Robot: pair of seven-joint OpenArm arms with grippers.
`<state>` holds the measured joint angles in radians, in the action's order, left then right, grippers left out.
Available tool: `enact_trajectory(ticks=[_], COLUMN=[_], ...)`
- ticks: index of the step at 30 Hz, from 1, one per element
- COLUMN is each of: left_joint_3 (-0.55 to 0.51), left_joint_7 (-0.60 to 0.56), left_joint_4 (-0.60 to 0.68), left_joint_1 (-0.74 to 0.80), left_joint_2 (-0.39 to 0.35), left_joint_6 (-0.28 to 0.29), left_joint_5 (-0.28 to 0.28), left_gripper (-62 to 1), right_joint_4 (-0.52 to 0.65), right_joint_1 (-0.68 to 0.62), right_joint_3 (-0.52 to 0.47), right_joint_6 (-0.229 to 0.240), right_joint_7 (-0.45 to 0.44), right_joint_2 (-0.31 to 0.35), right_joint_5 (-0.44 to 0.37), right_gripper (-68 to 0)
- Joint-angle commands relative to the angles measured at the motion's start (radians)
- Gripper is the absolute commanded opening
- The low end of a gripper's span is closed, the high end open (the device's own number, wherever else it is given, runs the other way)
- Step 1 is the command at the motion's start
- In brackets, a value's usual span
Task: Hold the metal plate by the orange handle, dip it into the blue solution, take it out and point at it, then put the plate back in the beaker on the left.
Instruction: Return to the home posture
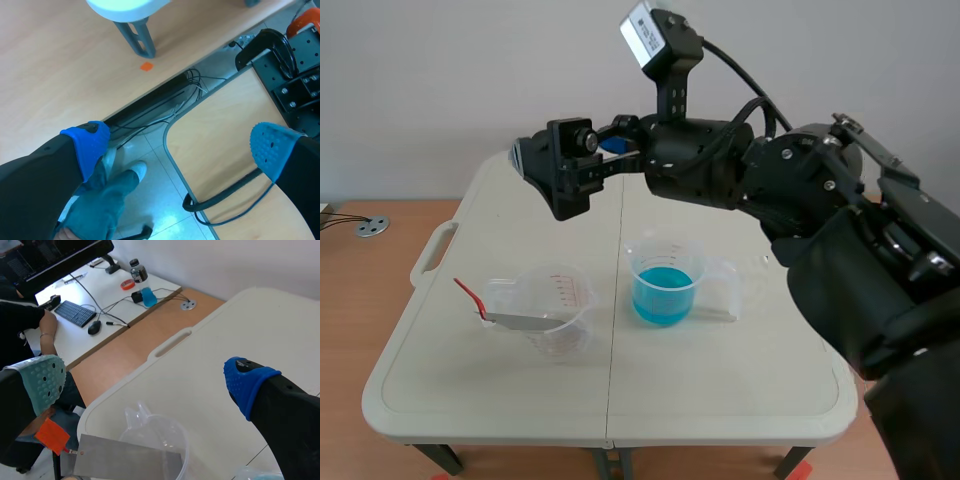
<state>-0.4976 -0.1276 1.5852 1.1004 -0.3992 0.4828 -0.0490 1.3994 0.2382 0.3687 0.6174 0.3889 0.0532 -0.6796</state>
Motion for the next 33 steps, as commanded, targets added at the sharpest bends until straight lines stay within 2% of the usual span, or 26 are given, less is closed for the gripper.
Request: enact_trajectory(ticks=[1,4,8,11,21,27,31,33], left_joint_3=[0.001,0.000,0.000,0.000,0.003,0.068,0.155,0.208], left_joint_7=[-0.006,0.043,0.122,0.137,-0.019,-0.041,-0.037,-0.029], left_joint_4=[0.004,0.004,0.004,0.004,0.006,0.027,0.050,0.060], left_joint_1=[-0.007,-0.010,-0.022,-0.037,-0.252,-0.391,-0.467,-0.502], left_joint_2=[0.005,-0.001,0.000,0.000,0.000,-0.001,-0.001,-0.004], left_joint_6=[-0.038,-0.097,-0.098,-0.099,-0.097,-0.096,-0.097,-0.099], left_joint_5=[-0.006,0.013,0.012,0.011,0.008,0.008,0.009,0.009], left_gripper=[-0.3,1.4,1.4,1.4,1.4,1.4,1.4,1.4], right_joint_4=[0.050,0.103,0.169,0.212,0.302,0.347,0.373,0.383], right_joint_1=[0.005,-0.018,-0.056,-0.087,-0.246,-0.386,-0.483,-0.531], right_joint_3=[-0.005,-0.021,-0.061,-0.101,-0.238,-0.285,-0.311,-0.327], right_joint_6=[0.003,0.003,0.003,0.003,0.004,0.042,0.042,0.060], right_joint_7=[-0.023,-0.024,-0.025,-0.025,-0.026,-0.026,-0.034,-0.044], right_joint_2=[0.043,0.110,0.199,0.263,0.454,0.523,0.546,0.555], right_joint_5=[-0.039,-0.091,-0.144,-0.172,-0.304,-0.323,-0.324,-0.323], right_gripper=[-1.2,-1.2,-1.2,-1.2,-1.2,-1.2,-1.2,-1.2])
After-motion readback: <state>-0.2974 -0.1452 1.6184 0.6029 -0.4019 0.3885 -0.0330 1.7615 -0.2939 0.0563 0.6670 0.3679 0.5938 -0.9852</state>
